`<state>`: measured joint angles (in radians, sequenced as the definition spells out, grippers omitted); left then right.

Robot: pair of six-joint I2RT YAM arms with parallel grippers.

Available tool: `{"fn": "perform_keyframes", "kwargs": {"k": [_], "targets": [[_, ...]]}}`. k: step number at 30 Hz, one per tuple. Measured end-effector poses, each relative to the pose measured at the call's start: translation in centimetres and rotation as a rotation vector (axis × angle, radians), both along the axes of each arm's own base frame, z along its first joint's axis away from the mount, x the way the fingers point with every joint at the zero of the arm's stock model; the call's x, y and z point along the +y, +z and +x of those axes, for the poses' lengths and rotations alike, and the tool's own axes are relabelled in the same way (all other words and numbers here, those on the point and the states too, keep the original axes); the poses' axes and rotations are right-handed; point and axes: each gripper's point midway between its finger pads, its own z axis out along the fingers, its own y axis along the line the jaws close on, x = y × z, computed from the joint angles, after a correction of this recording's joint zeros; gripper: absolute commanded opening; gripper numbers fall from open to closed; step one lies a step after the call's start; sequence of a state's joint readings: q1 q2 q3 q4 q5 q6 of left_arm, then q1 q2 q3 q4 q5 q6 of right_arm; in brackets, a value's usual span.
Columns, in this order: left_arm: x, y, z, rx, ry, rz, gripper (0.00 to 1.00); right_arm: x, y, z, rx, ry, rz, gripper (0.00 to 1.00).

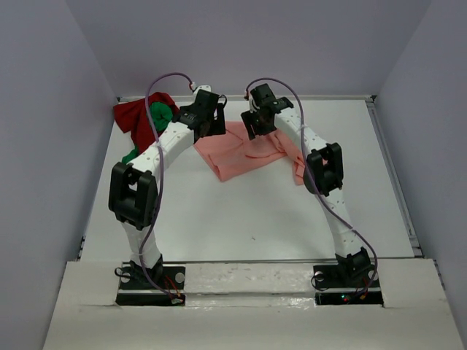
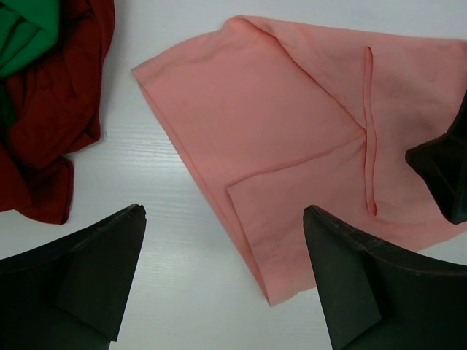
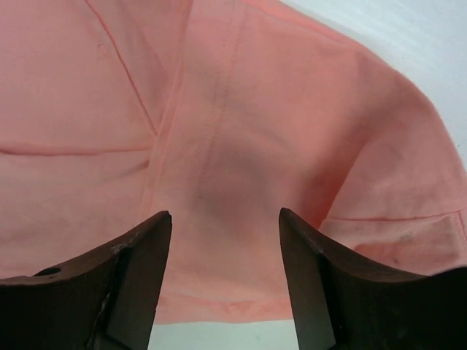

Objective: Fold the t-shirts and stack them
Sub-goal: Move the tshirt to the center of the board

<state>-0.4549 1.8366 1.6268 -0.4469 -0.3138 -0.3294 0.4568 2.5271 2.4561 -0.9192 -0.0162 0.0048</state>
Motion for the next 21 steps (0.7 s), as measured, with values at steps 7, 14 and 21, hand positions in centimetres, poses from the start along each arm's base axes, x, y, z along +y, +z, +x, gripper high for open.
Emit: {"fn": "perform_keyframes", "kwargs": {"k": [7, 14, 21], "targets": [[-0.7, 0.1, -0.4, -0.008, -0.033, -0.044, 0.97, -2.8, -2.0, -0.1, 0.001, -0.075, -0.103, 0.00], [-3.5, 1.1, -0.5, -0.032, -0.145, -0.163, 0.84, -8.4, -2.9, 0.8, -0.006, -0.252, -0.204, 0.00], [-7.0, -0.8, 0.0, -0.009, -0.235, -0.242, 0.75, -12.5, -2.2, 1.1, -0.014, -0.346, -0.235, 0.00]]}}
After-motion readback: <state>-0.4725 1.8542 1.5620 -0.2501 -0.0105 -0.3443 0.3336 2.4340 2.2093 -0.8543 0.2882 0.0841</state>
